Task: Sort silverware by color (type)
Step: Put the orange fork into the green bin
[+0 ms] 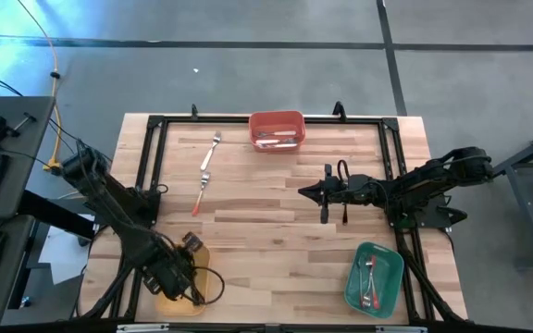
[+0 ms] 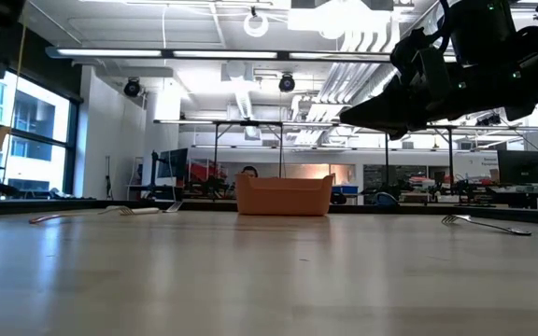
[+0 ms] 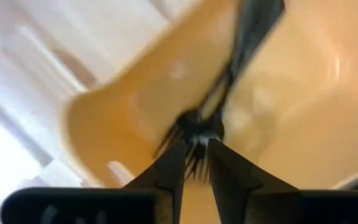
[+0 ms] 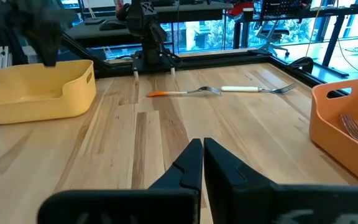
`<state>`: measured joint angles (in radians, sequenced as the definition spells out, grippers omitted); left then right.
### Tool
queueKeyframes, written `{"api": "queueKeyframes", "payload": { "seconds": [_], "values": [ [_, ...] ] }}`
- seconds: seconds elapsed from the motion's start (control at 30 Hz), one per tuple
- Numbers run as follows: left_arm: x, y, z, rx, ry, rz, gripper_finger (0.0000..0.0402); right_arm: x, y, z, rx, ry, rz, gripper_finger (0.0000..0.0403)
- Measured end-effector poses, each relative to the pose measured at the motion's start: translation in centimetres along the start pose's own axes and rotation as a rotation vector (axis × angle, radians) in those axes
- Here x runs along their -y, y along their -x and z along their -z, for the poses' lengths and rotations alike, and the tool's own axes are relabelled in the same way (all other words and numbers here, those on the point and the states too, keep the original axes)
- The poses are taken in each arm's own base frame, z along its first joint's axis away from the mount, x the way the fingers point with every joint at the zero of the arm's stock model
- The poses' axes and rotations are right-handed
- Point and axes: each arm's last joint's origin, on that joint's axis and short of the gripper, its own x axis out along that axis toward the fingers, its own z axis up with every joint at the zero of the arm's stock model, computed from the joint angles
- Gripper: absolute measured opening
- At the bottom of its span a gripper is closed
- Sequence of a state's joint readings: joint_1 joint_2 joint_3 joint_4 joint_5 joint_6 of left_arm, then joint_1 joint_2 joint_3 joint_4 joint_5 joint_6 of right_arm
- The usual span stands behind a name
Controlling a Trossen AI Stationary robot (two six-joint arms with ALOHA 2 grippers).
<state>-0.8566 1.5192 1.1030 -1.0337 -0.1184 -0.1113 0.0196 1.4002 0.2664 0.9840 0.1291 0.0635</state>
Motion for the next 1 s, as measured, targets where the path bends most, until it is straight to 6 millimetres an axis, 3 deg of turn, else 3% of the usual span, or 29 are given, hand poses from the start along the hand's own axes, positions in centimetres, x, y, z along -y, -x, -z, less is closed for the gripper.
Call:
{"api": "queueKeyframes", "payload": {
  "seconds": [0.23, 0.5, 0.63, 1.0],
  "values": [
    [-3.3, 2.5, 3.0, 0.274, 0.337, -0.044, 0.0004, 0.0, 0.0, 0.0, 0.0, 0.0, 0.0, 0.0],
    [-8.1, 0.3, 10.2, 0.364, 0.933, -0.252, 0.0002, 0.1, 0.0, 0.0, -0.001, -0.008, 0.029, 0.0],
    [-9.6, -1.4, 12.4, 0.389, 1.135, -0.286, 0.0026, 0.8, 0.0, 0.4, -0.036, -0.093, 0.115, 0.0],
    [-12.1, -5.0, 15.6, 0.331, 1.373, -0.394, 0.0146, 2.1, 0.0, 1.1, -0.101, -0.166, 0.186, 0.0]
  ]
}}
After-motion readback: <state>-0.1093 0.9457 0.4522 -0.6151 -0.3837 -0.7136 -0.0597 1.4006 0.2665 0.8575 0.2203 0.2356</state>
